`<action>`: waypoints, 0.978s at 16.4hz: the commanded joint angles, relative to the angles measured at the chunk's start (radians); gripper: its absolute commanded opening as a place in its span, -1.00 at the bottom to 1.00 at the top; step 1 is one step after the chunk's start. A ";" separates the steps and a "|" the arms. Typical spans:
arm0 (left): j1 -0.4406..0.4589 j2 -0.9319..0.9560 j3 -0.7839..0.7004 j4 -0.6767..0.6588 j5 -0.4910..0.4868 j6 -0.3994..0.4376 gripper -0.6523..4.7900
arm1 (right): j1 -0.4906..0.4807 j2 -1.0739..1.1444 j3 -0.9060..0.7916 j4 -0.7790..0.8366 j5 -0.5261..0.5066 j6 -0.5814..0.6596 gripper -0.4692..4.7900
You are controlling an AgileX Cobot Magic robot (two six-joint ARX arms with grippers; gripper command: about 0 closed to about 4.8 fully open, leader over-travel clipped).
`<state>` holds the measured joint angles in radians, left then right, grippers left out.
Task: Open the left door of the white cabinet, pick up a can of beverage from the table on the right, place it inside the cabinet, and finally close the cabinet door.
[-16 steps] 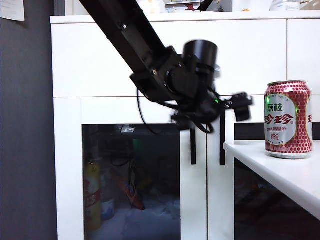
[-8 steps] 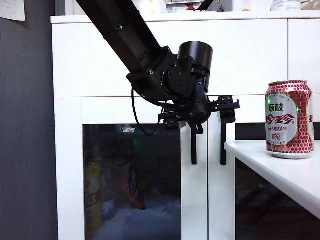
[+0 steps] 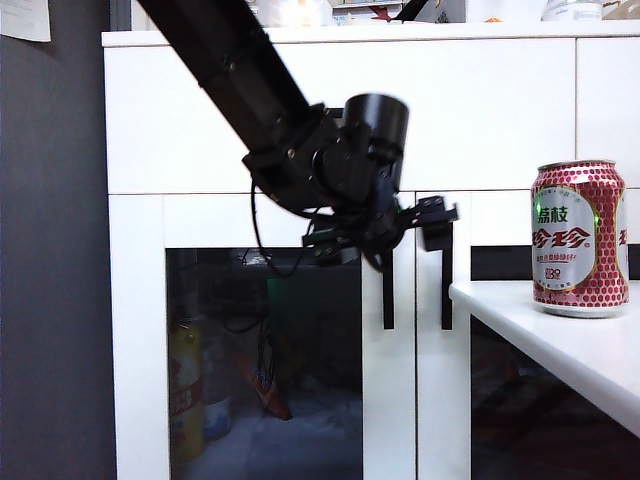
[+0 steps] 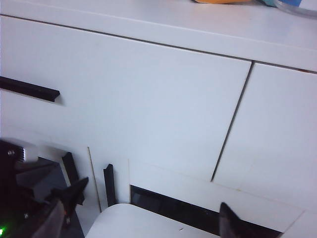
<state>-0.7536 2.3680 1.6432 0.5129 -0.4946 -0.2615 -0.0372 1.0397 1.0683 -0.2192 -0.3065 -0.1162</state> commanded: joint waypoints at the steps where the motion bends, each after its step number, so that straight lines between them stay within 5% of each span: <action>1: 0.000 -0.002 0.007 0.012 0.002 -0.005 0.90 | -0.001 -0.004 0.003 0.002 0.026 -0.017 0.70; 4: -0.001 -0.002 0.007 0.012 0.002 -0.005 0.63 | -0.001 -0.004 0.003 -0.001 0.028 -0.020 0.70; 6: -0.001 -0.002 0.007 0.012 0.002 -0.005 -0.10 | -0.001 -0.004 0.003 -0.001 0.028 -0.020 0.70; 8: -0.001 -0.002 0.007 0.012 0.002 -0.004 -0.59 | -0.001 -0.004 0.003 -0.001 0.028 -0.020 0.70; 11: -0.002 -0.002 0.007 0.012 0.049 -0.003 -0.78 | -0.001 -0.004 0.003 -0.001 0.028 -0.020 0.70; 16: -0.003 -0.002 0.007 0.012 0.082 0.000 -0.76 | -0.001 -0.004 0.003 -0.001 0.028 -0.020 0.70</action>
<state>-0.7551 2.3718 1.6451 0.5114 -0.4656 -0.2466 -0.0376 1.0393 1.0683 -0.2306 -0.2802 -0.1329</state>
